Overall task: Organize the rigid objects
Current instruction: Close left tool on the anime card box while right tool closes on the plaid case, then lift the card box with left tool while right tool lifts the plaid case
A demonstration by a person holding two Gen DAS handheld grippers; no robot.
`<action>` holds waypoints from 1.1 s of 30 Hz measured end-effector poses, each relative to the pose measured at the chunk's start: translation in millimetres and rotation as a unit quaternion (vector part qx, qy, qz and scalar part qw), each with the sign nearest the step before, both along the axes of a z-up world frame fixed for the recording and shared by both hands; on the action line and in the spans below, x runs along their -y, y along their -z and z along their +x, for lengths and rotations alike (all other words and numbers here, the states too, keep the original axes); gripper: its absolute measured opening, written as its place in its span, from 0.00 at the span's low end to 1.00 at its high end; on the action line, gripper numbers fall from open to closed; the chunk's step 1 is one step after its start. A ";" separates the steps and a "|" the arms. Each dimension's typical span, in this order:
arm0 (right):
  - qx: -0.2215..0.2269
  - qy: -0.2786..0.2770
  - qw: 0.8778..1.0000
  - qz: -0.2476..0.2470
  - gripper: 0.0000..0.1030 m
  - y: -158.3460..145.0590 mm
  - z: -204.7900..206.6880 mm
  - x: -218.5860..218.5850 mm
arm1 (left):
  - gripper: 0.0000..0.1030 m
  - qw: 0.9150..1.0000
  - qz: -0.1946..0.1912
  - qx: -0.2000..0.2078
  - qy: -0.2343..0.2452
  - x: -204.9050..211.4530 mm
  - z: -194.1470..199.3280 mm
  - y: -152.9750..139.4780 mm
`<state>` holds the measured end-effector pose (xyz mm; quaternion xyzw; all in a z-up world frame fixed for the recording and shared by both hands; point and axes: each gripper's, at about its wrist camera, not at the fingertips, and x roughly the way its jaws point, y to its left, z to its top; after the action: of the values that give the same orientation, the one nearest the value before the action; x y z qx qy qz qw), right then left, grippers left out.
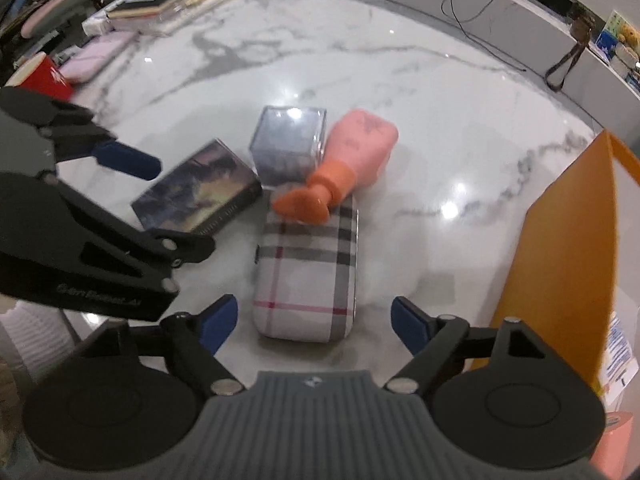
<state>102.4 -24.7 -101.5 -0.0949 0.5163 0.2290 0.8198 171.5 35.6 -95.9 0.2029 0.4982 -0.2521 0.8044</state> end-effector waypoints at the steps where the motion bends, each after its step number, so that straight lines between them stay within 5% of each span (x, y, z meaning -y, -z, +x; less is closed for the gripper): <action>1: -0.003 -0.001 1.000 -0.005 0.82 1.6 1.0 -2.1 | 0.86 1.000 0.001 0.001 -0.003 -2.4 -0.2 2.5; 10: -0.033 0.005 0.999 -0.013 0.81 14.1 8.6 -7.2 | 0.86 0.999 -0.005 -0.018 -0.035 -15.7 2.5 16.7; 16: -0.033 0.003 0.999 -0.011 0.67 20.0 3.9 -8.6 | 0.84 1.000 -0.005 -0.009 -0.026 -18.6 -2.2 22.6; 20: -0.029 0.000 1.000 -0.011 0.61 18.8 -1.4 -9.8 | 0.66 1.000 -0.005 -0.011 -0.023 -19.4 -4.2 22.9; 33: -0.047 -0.008 0.999 -0.017 0.61 18.6 -49.9 2.0 | 0.63 0.994 0.055 -0.092 -0.018 -26.3 -19.4 20.8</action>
<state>52.5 -26.7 -120.1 -0.1016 0.5577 0.2308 0.7908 152.1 61.9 -116.7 0.2139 0.5866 -0.2275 0.7473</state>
